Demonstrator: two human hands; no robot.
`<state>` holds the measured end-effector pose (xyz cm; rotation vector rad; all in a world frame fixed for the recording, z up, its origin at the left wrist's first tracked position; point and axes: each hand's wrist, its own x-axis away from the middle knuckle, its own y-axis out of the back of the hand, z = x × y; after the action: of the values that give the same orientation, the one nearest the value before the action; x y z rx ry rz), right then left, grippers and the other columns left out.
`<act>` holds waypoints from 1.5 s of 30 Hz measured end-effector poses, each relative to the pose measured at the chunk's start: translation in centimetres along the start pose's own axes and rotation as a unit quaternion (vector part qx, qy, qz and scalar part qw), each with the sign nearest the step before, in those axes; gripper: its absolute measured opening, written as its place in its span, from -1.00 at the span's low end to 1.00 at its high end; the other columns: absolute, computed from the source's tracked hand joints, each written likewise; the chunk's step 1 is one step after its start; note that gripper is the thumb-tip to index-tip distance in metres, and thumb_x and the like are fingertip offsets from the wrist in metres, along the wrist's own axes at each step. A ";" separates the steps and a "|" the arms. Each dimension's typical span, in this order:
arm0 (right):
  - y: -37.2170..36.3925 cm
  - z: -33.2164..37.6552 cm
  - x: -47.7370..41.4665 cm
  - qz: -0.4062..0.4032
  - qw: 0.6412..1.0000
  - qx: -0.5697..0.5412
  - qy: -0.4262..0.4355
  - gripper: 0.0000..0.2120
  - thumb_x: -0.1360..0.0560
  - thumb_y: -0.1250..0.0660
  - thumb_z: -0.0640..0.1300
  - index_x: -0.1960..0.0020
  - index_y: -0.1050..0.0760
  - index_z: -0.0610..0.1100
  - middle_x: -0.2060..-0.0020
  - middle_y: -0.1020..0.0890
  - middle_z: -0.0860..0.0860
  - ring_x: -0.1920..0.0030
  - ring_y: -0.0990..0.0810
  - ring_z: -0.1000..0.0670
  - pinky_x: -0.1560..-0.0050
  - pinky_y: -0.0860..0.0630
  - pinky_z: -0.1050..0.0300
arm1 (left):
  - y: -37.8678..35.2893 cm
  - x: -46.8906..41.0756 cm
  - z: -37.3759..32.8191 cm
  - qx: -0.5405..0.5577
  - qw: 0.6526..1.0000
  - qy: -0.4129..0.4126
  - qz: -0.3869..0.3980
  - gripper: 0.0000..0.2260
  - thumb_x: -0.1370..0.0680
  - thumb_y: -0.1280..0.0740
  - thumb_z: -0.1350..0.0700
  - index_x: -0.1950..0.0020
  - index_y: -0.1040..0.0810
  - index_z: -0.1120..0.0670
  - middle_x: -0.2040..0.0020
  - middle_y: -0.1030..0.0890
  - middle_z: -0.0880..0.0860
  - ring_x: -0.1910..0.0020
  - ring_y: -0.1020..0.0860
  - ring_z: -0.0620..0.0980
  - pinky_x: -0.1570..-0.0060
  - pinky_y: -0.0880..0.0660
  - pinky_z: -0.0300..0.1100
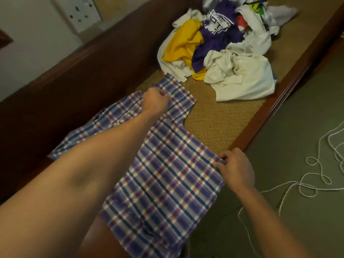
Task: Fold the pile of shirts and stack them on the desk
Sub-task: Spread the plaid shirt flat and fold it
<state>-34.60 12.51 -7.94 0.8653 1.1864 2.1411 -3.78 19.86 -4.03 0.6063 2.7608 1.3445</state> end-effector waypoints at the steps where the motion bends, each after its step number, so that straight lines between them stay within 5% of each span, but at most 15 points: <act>1: 0.1 -0.1 -0.2 -0.003 1.000 -0.008 -0.001 -0.78 -0.49 -0.49 0.09 -0.10 -0.64 0.07 0.04 -0.47 0.10 0.04 -0.49 0.05 0.06 -0.53 0.06 | -1.0 -1.4 -0.9 -0.016 1.000 0.001 0.010 -0.80 -0.58 -0.41 0.02 0.14 -0.68 0.11 0.29 -0.62 0.03 0.26 -0.63 0.01 0.22 -0.63 -0.05; 8: -0.2 -1.0 -0.5 -0.015 0.998 -0.052 0.018 -0.79 -0.48 -0.47 0.10 -0.09 -0.65 0.11 0.09 -0.45 0.19 0.06 -0.44 0.15 0.06 -0.48 0.15 | -6.3 -6.9 -4.9 -0.028 0.998 0.040 0.036 -0.47 -0.44 -0.53 -0.13 -0.24 -0.57 0.19 -0.20 -0.63 0.12 -0.16 -0.60 0.16 -0.03 -0.52 -0.06; 12: -0.6 -1.3 -0.2 -0.024 0.996 -0.081 0.024 -0.79 -0.47 -0.47 0.11 -0.09 -0.64 0.11 0.10 -0.46 0.21 0.07 -0.43 0.18 0.06 -0.47 0.19 | -7.5 -7.6 -5.3 -0.051 0.998 0.031 -0.006 -0.69 -0.54 -0.41 0.07 -0.23 -0.54 0.17 -0.25 -0.61 0.18 -0.22 -0.58 0.20 -0.15 -0.56 0.03; 18: -0.4 -1.0 -0.2 -0.041 0.994 -0.102 0.020 -0.83 -0.47 -0.48 0.09 -0.03 -0.66 0.08 0.14 -0.44 0.23 0.12 -0.39 0.21 0.12 -0.30 0.28 | -6.7 -7.8 -4.8 -0.053 0.997 0.050 -0.009 -0.74 -0.60 -0.31 0.16 -0.26 -0.54 0.23 -0.23 -0.60 0.20 -0.22 -0.57 0.20 -0.03 -0.47 -0.08; 22: -0.1 -0.7 -0.1 -0.051 0.995 -0.081 0.030 -0.90 -0.49 -0.49 0.03 0.01 -0.62 0.10 0.16 -0.44 0.25 0.13 -0.38 0.20 0.09 -0.33 0.25 | -5.3 -6.4 -3.8 0.078 0.991 0.101 -0.045 -0.95 -0.53 -0.41 0.18 0.08 -0.60 0.15 0.06 -0.64 0.14 0.04 -0.64 0.17 0.11 -0.58 -0.06; 26: 0.5 -0.3 0.6 -0.057 0.994 -0.082 0.044 -0.94 -0.54 -0.43 0.01 -0.01 -0.58 0.10 0.22 -0.40 0.31 0.13 -0.40 0.21 0.05 -0.39 0.19 | -2.5 -4.6 -1.8 0.269 0.945 0.176 -0.058 -0.90 -0.44 -0.49 0.24 0.12 -0.65 0.07 0.11 -0.71 0.12 0.17 -0.70 0.11 0.13 -0.69 0.08; 31: 0.8 0.6 2.5 -0.077 0.987 -0.089 0.106 -0.95 -0.55 -0.41 -0.02 -0.01 -0.60 0.06 0.19 -0.52 0.24 0.17 -0.42 0.22 0.06 -0.41 0.14 | 2.2 -0.2 -0.1 0.461 0.853 0.241 -0.034 -0.95 -0.58 -0.32 0.31 0.00 -0.57 0.25 0.10 -0.68 0.14 0.19 -0.68 0.06 0.07 -0.68 -0.01; 35: 0.1 0.9 5.8 -0.152 0.966 -0.033 0.205 -0.90 -0.50 -0.50 -0.11 0.01 -0.62 -0.02 0.20 -0.60 0.13 0.21 -0.41 0.14 0.16 -0.26 0.15 | 5.8 3.5 2.6 0.501 0.812 0.284 -0.088 -0.88 -0.58 -0.31 0.37 0.13 -0.47 0.21 0.22 -0.62 0.15 0.31 -0.64 0.03 0.19 -0.66 -0.03; 38: -1.4 1.0 8.3 -0.158 0.957 0.028 0.242 -0.88 -0.51 -0.50 -0.11 -0.03 -0.64 -0.06 0.21 -0.60 0.07 0.20 -0.44 0.03 0.18 -0.21 0.12 | 7.2 4.9 7.6 0.519 0.788 0.318 -0.091 -0.90 -0.57 -0.28 0.30 -0.06 -0.54 0.24 0.14 -0.63 0.16 0.27 -0.66 0.06 0.35 -0.66 0.03; 40: -2.7 1.1 9.6 -0.117 0.967 0.084 0.211 -0.83 -0.44 -0.54 -0.08 -0.01 -0.64 -0.05 0.22 -0.59 0.06 0.19 -0.46 -0.02 0.20 -0.26 0.07 | 7.8 5.7 10.0 0.514 0.781 0.345 -0.082 -0.74 -0.55 -0.26 0.26 -0.23 -0.53 0.21 0.05 -0.62 0.17 0.23 -0.67 0.08 0.40 -0.62 0.03; 43: -3.7 1.0 10.7 -0.056 0.975 0.149 0.154 -0.84 -0.35 -0.56 -0.13 0.12 -0.62 -0.03 0.26 -0.58 0.05 0.21 -0.46 -0.01 0.22 -0.33 0.07 | 8.4 7.0 12.3 0.500 0.770 0.393 -0.062 -0.91 -0.54 -0.25 0.25 -0.01 -0.51 0.16 0.04 -0.61 0.15 0.15 -0.64 0.10 0.32 -0.59 0.09; 45: -3.7 1.1 10.8 -0.052 0.976 0.161 0.139 -0.88 -0.39 -0.54 -0.11 0.15 -0.61 -0.02 0.26 -0.59 0.04 0.21 -0.48 -0.01 0.22 -0.36 0.05 | 8.5 7.3 14.0 0.508 0.757 0.408 -0.051 -0.82 -0.44 -0.31 0.30 -0.03 -0.53 0.20 -0.05 -0.65 0.16 0.10 -0.69 0.21 0.26 -0.62 0.20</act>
<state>-40.23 22.44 -7.79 0.6288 1.7178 2.0629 -5.23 37.69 -5.23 -0.3163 4.0175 -0.1998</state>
